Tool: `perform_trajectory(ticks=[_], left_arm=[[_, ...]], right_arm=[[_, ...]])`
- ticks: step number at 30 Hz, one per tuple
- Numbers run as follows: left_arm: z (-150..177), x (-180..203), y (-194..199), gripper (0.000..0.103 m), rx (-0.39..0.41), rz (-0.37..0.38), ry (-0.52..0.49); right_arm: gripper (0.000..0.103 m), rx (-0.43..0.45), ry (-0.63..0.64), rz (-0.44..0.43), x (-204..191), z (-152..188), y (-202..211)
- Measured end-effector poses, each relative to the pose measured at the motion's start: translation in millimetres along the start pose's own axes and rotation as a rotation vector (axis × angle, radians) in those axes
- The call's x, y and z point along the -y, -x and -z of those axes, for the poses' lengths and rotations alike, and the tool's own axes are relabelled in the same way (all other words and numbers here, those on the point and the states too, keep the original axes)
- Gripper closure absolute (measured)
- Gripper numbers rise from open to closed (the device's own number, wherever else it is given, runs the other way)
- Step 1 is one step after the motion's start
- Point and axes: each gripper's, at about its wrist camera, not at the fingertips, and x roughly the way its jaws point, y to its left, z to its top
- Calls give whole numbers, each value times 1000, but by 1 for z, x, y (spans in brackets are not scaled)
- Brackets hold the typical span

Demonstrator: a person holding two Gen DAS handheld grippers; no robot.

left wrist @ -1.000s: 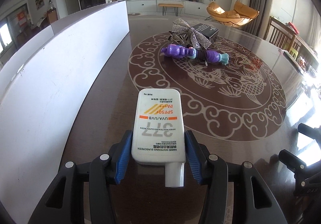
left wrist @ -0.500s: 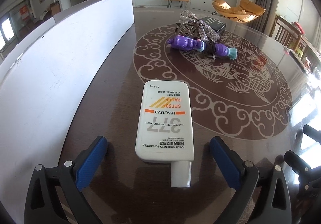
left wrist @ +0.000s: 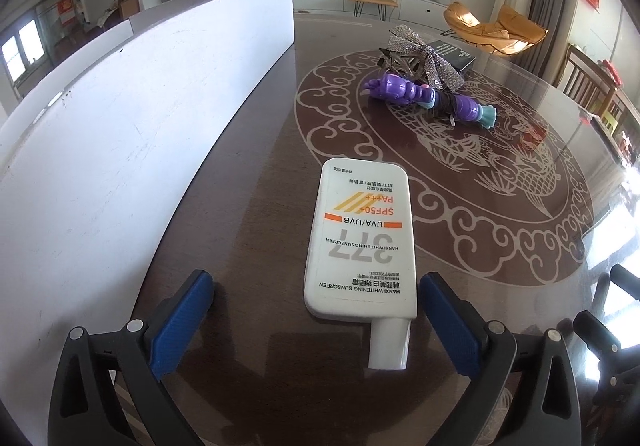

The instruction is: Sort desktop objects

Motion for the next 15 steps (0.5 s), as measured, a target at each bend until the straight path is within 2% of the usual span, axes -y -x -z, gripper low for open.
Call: perform_trajectory(ticks=[2,5,6,10,13,15], left_arm=[[1,1,0,0,1,0,0],[1,1,0,0,2,-2,1],[1,1,0,0,2,-2,1],[1,1,0,0,2,-2,1],[1,2,0,0,2,-1,1],[1,2,0,0,2,-2,1]], right_arm=[[0,-11,5,-1,-1,-2,-1],[0,-101,79,-59,-3,-26,-13],[0,-99,105,-62,-5,-38,-17],[0,16,275,-70,-32,-99,-24],[1,6,413,-57,-62,-140,-46],[5,-35,431,-75,-74,-163,-68]])
